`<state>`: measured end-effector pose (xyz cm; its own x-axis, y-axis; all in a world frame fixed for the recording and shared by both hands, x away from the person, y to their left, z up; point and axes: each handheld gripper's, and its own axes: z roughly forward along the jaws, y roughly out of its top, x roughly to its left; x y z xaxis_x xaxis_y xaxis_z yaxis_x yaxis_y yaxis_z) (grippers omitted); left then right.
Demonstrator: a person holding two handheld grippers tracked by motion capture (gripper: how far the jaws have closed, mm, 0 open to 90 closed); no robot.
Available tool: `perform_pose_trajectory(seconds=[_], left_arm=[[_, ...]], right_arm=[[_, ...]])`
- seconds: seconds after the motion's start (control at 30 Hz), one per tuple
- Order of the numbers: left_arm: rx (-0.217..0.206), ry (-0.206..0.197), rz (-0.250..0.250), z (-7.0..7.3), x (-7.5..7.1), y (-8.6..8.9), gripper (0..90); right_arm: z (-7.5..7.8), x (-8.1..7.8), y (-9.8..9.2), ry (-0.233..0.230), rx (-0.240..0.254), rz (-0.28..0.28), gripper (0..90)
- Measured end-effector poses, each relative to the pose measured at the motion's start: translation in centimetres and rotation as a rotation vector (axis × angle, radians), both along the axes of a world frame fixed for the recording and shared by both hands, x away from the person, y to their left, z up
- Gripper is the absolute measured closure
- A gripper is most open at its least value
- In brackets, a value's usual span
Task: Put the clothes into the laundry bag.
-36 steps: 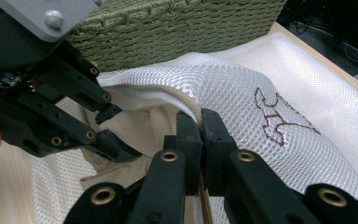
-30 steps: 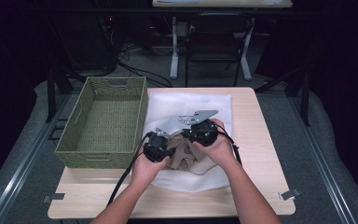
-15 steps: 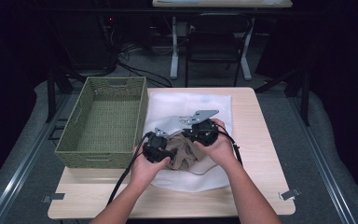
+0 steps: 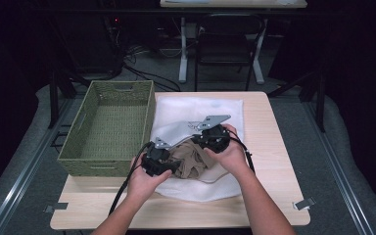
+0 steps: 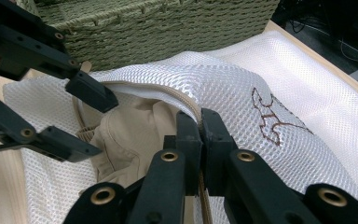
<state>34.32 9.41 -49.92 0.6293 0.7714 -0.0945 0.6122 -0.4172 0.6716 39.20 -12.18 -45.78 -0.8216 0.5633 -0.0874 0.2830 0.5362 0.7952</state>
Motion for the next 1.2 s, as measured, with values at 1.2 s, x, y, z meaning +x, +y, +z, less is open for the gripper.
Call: perform_pose_trajectory(seconds=[1.2], left_arm=[[0.061,0.062,-0.02,-3.1,-0.8,0.4,72.1]], right_arm=[[0.1,-0.1,0.1,-0.005,0.0,0.0,87.8]])
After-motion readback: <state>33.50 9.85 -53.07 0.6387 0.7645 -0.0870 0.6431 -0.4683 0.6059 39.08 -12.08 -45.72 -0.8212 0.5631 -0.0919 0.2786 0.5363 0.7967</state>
